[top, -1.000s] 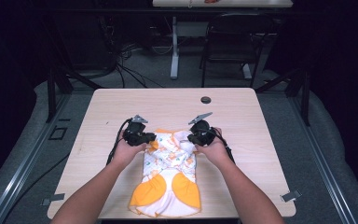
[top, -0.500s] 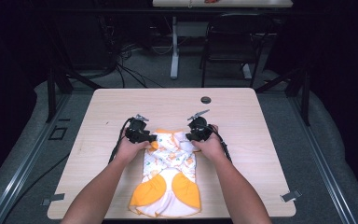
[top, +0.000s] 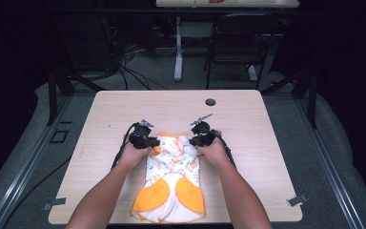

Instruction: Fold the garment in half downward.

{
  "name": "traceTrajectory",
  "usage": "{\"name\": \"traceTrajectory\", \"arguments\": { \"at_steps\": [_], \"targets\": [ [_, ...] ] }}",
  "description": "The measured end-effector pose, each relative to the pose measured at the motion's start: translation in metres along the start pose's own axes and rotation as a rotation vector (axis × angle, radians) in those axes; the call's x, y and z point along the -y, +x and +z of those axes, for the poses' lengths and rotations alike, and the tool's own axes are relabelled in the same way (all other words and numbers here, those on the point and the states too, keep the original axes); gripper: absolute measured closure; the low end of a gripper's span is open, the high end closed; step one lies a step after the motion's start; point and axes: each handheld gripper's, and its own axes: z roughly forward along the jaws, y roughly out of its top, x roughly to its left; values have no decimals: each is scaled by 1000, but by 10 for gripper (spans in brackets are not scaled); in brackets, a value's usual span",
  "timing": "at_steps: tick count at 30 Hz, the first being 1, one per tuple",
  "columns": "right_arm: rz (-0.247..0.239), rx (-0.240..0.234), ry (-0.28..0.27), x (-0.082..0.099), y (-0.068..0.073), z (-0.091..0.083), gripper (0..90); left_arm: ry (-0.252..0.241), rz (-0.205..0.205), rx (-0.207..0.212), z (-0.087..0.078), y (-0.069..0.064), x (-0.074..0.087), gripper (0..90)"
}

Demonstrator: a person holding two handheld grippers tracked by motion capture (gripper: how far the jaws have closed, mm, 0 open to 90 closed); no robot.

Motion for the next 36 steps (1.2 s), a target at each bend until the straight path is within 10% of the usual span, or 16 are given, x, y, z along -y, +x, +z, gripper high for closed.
{"name": "traceTrajectory", "arguments": {
  "at_steps": [16, 36],
  "targets": [
    [-19, -27, 12, -5, -1, -11, 871, -17, -11, 18, -13, -2, -3, 838],
    [-207, 24, -102, -35, 14, -77, 871, -143, 57, 14, -71, -3, -33, 844]
  ]
}}
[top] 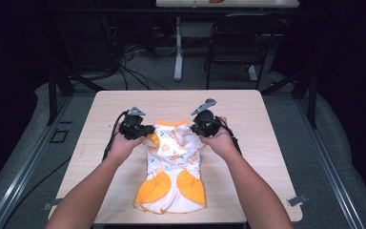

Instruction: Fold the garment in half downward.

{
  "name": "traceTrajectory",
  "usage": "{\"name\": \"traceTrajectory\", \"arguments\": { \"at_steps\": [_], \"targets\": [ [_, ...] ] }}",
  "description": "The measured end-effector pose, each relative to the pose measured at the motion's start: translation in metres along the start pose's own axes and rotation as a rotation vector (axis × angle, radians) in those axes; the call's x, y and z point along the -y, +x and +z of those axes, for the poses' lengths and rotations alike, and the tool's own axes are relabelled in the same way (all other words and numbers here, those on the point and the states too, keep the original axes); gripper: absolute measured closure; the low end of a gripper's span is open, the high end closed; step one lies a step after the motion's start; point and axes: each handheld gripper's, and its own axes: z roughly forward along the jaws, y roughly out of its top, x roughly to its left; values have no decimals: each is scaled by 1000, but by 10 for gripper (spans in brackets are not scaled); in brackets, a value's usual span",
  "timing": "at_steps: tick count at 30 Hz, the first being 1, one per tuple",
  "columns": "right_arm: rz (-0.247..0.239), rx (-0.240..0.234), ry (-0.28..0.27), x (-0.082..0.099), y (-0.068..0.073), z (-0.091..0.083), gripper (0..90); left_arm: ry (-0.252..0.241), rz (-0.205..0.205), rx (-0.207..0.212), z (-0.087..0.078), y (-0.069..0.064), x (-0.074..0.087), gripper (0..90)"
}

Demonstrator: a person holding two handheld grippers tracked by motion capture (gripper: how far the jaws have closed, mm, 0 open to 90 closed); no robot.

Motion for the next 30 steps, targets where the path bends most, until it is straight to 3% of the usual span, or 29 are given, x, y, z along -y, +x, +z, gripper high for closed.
{"name": "traceTrajectory", "arguments": {
  "at_steps": [12, 15, 30],
  "targets": [
    [-59, 56, -62, -17, 3, -18, 871, -61, 27, -35, -16, 0, -16, 844],
    [-51, 62, -83, -21, 1, -22, 871, -78, 30, -37, -19, 0, -20, 844],
    [-64, 68, -85, -19, 3, -23, 871, -80, 42, -37, -19, -3, -19, 845]
  ]
}}
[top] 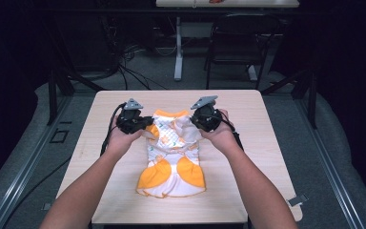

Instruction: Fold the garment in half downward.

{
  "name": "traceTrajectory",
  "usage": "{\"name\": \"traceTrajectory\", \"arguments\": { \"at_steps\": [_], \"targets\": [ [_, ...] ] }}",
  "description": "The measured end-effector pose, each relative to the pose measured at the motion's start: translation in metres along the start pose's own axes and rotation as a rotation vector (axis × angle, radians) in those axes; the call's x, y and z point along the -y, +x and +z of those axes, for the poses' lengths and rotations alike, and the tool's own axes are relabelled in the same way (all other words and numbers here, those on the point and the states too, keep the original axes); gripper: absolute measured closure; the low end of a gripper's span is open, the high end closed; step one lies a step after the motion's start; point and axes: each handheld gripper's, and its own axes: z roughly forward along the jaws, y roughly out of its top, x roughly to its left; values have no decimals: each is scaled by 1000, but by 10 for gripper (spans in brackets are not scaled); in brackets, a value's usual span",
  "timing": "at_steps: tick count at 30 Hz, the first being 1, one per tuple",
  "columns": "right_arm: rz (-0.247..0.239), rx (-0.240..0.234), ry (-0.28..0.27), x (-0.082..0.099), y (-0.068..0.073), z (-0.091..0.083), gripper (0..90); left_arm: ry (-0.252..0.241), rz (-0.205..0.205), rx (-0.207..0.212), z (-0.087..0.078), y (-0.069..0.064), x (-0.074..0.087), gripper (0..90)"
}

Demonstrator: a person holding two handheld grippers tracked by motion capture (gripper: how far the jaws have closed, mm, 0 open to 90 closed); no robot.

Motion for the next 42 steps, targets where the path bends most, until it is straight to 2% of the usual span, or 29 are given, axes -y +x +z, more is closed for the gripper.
{"name": "traceTrajectory", "arguments": {
  "at_steps": [8, 15, 17, 20, 22, 27, 28, 29, 32, 33, 35, 36, 40, 42],
  "targets": [
    [-1, -1, -2, 2, 0, -4, 871, -11, 9, 11, -5, -4, -1, 844],
    [-47, -13, -42, 10, 11, -19, 871, -29, 59, 43, -23, -15, 7, 845],
    [-73, -15, -43, 14, 17, -24, 871, -33, 65, 55, -28, -18, 12, 845],
    [-86, -35, -57, 19, 23, -29, 871, -36, 76, 71, -33, -21, 21, 844],
    [-117, -39, -41, 24, 30, -32, 871, -27, 83, 84, -35, -24, 28, 844],
    [-138, -68, -25, 34, 41, -35, 871, -13, 105, 99, -37, -31, 42, 844],
    [-157, -66, -18, 38, 46, -35, 871, -10, 117, 102, -38, -35, 48, 844],
    [-140, -72, -21, 41, 47, -35, 871, -10, 118, 106, -38, -37, 52, 844],
    [-157, -77, 3, 48, 53, -33, 870, 5, 122, 114, -37, -40, 62, 844],
    [-142, -86, -10, 51, 55, -33, 870, 9, 122, 117, -37, -41, 65, 843],
    [-141, -91, -1, 56, 59, -32, 870, 6, 110, 127, -36, -42, 70, 844],
    [-156, -91, 4, 58, 61, -32, 869, 4, 104, 129, -36, -43, 73, 843],
    [-145, -111, 5, 68, 67, -31, 869, 3, 98, 142, -37, -46, 83, 842],
    [-136, -121, 9, 77, 72, -30, 868, 12, 105, 149, -37, -52, 94, 841]
  ]
}}
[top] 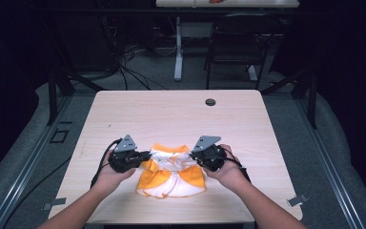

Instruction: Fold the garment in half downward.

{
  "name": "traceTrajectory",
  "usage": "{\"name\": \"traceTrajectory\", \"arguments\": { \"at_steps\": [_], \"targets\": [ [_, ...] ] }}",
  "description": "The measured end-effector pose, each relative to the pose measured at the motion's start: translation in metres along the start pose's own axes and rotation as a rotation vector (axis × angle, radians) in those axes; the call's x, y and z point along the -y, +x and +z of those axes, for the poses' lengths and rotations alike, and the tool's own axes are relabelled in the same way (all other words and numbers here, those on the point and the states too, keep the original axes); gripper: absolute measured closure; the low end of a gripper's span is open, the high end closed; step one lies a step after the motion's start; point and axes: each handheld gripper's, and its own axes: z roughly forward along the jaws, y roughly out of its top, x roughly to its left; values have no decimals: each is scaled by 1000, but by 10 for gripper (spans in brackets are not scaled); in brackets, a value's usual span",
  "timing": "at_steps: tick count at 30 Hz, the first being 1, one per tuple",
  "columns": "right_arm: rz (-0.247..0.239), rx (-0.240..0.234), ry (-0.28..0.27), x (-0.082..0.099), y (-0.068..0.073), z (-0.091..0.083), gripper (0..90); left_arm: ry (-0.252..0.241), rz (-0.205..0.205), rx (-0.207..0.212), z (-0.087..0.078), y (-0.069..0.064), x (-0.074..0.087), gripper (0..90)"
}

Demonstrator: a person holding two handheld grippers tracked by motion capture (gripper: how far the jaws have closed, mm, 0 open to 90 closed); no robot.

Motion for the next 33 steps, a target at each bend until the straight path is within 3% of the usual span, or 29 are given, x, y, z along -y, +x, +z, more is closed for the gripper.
{"name": "traceTrajectory", "arguments": {
  "at_steps": [5, 11, 16, 18, 20, 22, 24, 25, 27, 33],
  "targets": [
    [18, -23, -16, 12, 10, 1, 860, 2, -8, 27, -1, -10, 16, 836],
    [57, -50, -28, 23, 21, -4, 788, 0, -55, 47, -6, -18, 28, 777],
    [105, -78, -47, 29, 24, -14, 738, -31, -92, 62, -19, -20, 21, 723],
    [130, -91, -77, 29, 23, -20, 718, -44, -88, 46, -25, -20, 15, 725],
    [153, -100, -105, 27, 22, -27, 726, -52, -86, 39, -29, -18, 10, 774],
    [167, -92, -127, 24, 19, -30, 798, -42, -99, 11, -27, -14, 6, 822],
    [177, -76, -120, 21, 16, -28, 855, -35, -112, 6, -25, -13, 5, 854],
    [180, -72, -110, 20, 16, -25, 868, -7, -138, 8, -17, -13, 5, 870],
    [185, -71, -98, 20, 17, -17, 876, 12, -148, 16, -11, -15, 7, 892],
    [134, -118, -46, 27, 37, -2, 877, 44, -147, 72, -7, -28, 19, 894]
  ]
}}
